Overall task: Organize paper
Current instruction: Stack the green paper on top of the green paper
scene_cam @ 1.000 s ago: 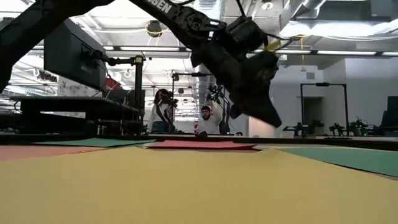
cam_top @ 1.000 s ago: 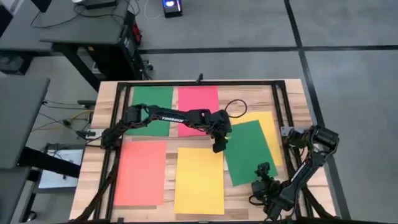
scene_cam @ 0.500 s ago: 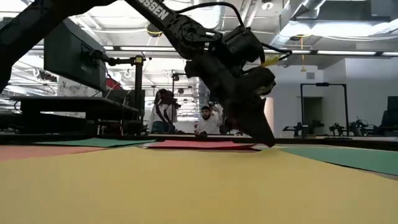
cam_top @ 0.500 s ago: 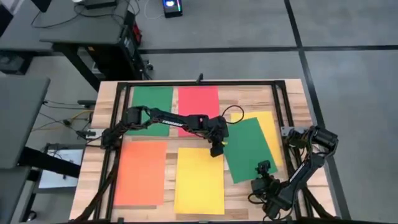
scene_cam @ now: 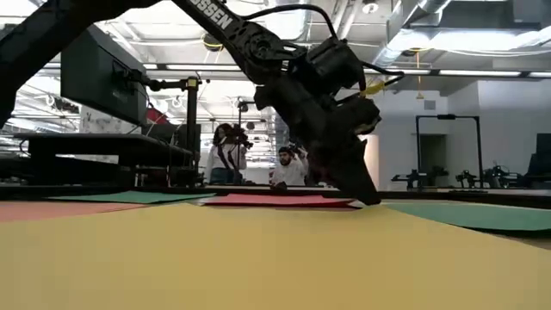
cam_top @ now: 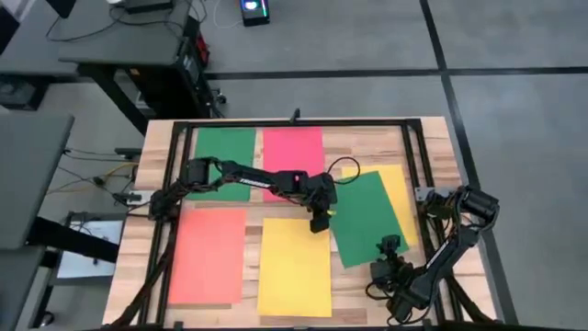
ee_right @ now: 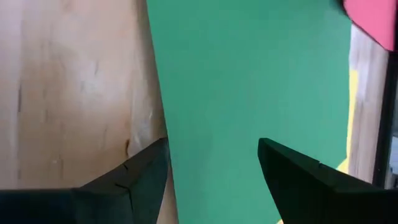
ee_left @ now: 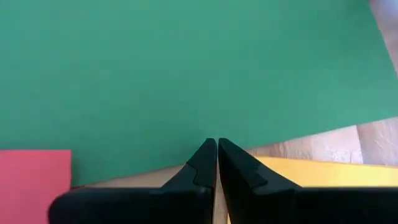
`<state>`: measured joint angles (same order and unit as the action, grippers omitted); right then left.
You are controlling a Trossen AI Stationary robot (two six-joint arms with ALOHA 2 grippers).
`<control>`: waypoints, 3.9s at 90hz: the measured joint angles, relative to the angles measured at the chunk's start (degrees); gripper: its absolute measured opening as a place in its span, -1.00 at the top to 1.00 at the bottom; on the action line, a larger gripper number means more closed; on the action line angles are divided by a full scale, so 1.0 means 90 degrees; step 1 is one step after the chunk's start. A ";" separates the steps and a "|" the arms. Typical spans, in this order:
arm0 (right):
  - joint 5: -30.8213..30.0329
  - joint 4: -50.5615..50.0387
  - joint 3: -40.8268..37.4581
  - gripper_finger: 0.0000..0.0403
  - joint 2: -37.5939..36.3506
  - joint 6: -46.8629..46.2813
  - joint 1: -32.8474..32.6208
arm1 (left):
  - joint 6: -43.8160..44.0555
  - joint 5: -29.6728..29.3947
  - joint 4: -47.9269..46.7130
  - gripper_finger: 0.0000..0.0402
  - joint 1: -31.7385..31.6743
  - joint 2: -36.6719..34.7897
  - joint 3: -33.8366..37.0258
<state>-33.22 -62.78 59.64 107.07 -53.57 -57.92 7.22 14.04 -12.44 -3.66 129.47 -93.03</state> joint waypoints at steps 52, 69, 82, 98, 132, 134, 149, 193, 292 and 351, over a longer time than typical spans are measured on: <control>-0.0398 -0.0389 0.0010 -0.17 -0.0012 -0.0552 0.0035 | 0.0106 0.0031 0.0613 1.00 0.0049 0.0465 -0.0040; -0.0485 -0.0391 0.0012 -0.17 -0.0012 -0.0562 0.0121 | 0.0357 0.0192 0.0991 1.00 0.0102 0.0780 -0.0063; -0.0503 -0.0378 0.0012 -0.17 -0.0012 -0.0563 0.0175 | 0.0372 0.0184 0.0946 1.00 0.0104 0.0737 -0.0056; -0.0501 -0.0356 0.0012 -0.13 -0.0012 -0.0816 0.0267 | 0.0416 0.0169 0.1000 1.00 0.0109 0.0741 -0.0039; -0.0450 -0.0253 0.0012 0.77 -0.0013 -0.0927 0.0405 | 0.0421 0.0158 0.0994 1.00 0.0117 0.0741 -0.0036; -0.0415 -0.0253 0.0012 0.85 -0.0014 -0.0924 0.0412 | 0.0421 0.0158 0.1001 1.00 0.0117 0.0741 -0.0036; 0.0040 -0.0419 0.0109 0.99 -0.0015 -0.0888 0.0412 | 0.0433 0.0260 0.1420 1.00 0.0119 0.0704 -0.0017; 0.0279 -0.2733 0.1387 1.00 -0.0017 -0.1575 0.0400 | -0.0752 0.0276 0.0576 0.62 0.0148 0.0180 -0.1148; -0.2860 -0.3017 0.3172 1.00 -0.2708 0.2480 0.2708 | -0.2517 -0.3038 -0.2356 0.41 0.0855 -0.4333 0.0032; 0.0807 0.0758 0.3449 1.00 -0.3633 0.8490 0.6097 | -0.1891 -0.2399 0.1042 0.41 -0.0779 -0.5275 0.3217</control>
<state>-25.96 -55.96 90.67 74.37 22.84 -3.06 -9.80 -7.56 -3.07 -10.67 81.99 -64.08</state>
